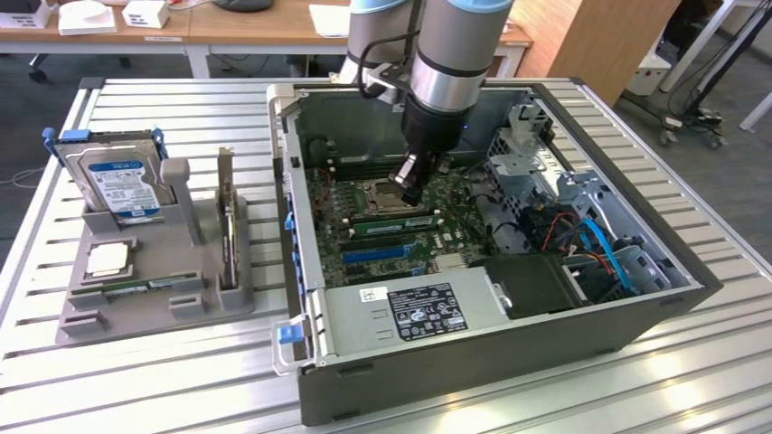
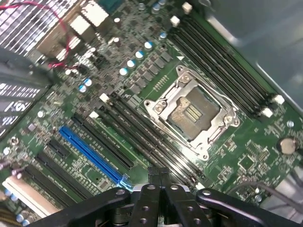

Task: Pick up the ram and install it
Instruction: 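Press down the ram until it locks into place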

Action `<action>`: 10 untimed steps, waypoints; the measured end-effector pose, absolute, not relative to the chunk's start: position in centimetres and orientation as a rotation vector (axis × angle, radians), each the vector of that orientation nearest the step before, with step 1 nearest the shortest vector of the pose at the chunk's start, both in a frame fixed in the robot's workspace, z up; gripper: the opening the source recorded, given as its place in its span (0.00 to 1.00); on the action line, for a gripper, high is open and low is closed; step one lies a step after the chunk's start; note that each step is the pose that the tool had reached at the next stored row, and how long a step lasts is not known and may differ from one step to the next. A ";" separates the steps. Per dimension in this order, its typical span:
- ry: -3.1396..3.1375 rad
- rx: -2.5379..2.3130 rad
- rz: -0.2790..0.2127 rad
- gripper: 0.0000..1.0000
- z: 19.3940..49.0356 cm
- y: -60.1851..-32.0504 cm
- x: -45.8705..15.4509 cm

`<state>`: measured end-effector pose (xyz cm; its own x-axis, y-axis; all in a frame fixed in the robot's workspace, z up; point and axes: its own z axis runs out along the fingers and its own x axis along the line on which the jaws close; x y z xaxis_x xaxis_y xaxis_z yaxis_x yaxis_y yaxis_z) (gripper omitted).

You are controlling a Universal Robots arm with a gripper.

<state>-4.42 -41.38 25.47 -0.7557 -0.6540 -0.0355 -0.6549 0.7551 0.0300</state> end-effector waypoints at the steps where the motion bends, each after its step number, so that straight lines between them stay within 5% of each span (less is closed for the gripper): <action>1: 2.929 -1.068 0.063 0.10 25.5 -41.4 -4.4; 10: 2.991 -0.870 0.060 0.10 25.4 -41.4 -4.5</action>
<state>-4.49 -41.38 25.36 -0.8436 -0.5358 -0.0355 -0.5368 0.8432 0.0299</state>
